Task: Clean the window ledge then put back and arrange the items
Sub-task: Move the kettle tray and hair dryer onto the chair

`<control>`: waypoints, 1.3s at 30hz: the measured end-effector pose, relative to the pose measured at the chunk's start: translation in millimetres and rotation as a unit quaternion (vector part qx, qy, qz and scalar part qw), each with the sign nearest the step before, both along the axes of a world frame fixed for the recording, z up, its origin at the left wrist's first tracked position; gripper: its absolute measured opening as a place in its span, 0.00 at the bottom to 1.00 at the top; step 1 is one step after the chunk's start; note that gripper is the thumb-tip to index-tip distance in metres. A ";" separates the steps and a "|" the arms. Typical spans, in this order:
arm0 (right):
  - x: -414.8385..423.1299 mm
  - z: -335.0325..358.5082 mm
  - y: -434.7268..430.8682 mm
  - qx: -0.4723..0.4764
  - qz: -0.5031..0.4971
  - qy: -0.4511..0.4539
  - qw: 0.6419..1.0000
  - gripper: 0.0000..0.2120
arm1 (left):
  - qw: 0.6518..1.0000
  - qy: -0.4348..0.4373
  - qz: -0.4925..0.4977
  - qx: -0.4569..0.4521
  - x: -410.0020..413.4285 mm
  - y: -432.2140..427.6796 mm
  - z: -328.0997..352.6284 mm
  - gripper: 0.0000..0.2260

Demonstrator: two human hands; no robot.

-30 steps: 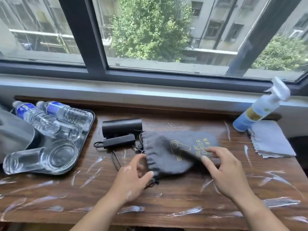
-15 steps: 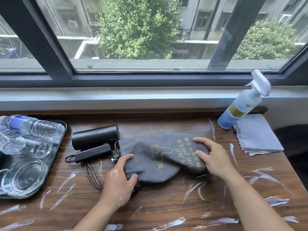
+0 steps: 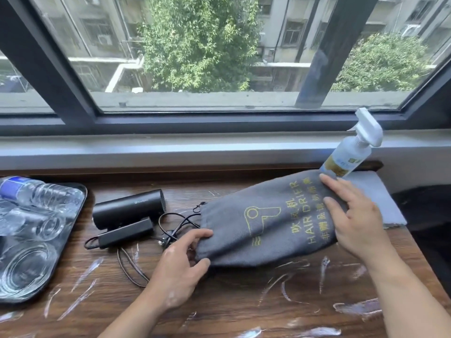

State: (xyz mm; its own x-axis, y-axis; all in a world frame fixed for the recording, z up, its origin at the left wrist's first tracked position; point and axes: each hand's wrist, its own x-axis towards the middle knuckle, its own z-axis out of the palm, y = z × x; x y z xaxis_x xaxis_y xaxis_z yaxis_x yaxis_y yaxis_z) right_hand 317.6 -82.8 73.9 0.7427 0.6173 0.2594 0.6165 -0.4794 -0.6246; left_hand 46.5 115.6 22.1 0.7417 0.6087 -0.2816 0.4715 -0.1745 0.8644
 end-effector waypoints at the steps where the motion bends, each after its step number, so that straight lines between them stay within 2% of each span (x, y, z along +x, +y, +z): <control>1: 1.1 7.6 -1.8 0.022 -0.004 -0.015 1.000 0.21 | 1.000 -0.010 -0.005 0.002 2.6 -2.3 4.6 0.25; 5: 9.9 29.5 -10.0 0.091 -0.031 -0.055 0.994 0.20 | 0.996 -0.083 -0.002 -0.037 16.4 -9.2 27.0 0.22; 8: 9.8 33.1 -11.1 0.101 -0.042 -0.038 0.993 0.21 | 0.986 -0.149 0.044 -0.062 18.5 -2.6 44.1 0.17; 12: 1.0 37.4 -1.5 0.131 -0.034 0.036 0.990 0.22 | 0.973 -0.211 0.057 -0.070 6.5 18.8 78.5 0.14; 15: -7.5 40.8 13.8 0.154 -0.019 0.079 0.985 0.23 | 0.970 -0.233 0.053 -0.041 -4.9 34.7 108.7 0.17; 18: -23.9 39.0 36.9 0.149 0.027 0.121 0.981 0.24 | 0.960 -0.268 0.086 -0.011 -23.8 56.0 124.5 0.23; 21: -49.0 26.6 66.6 0.129 0.089 0.156 0.975 0.29 | 0.948 -0.302 0.104 -0.007 -54.6 83.6 126.1 0.22; 23: -68.7 12.6 88.0 0.111 0.121 0.174 0.971 0.32 | 0.949 -0.287 0.127 -0.020 -77.2 101.1 117.2 0.23; 26: -92.8 -9.0 107.2 0.079 0.147 0.185 0.969 0.35 | 0.966 -0.208 0.151 -0.030 -105.8 116.8 96.0 0.26; 29: -107.0 -21.6 104.8 0.041 0.133 0.182 0.973 0.38 | 0.980 -0.127 0.144 -0.054 -124.3 121.2 69.4 0.26; 34: -118.9 -25.4 66.6 -0.006 0.078 0.247 0.966 0.45 | 0.981 -0.067 0.097 -0.156 -130.6 98.0 18.4 0.26; 37: -123.7 -34.8 35.5 -0.044 0.036 0.340 0.939 0.51 | 0.989 0.011 0.066 -0.129 -128.3 77.7 0.5 0.25; 39: -127.5 -44.0 17.9 -0.070 0.024 0.366 0.928 0.52 | 0.995 0.061 0.065 -0.041 -122.3 69.6 3.0 0.27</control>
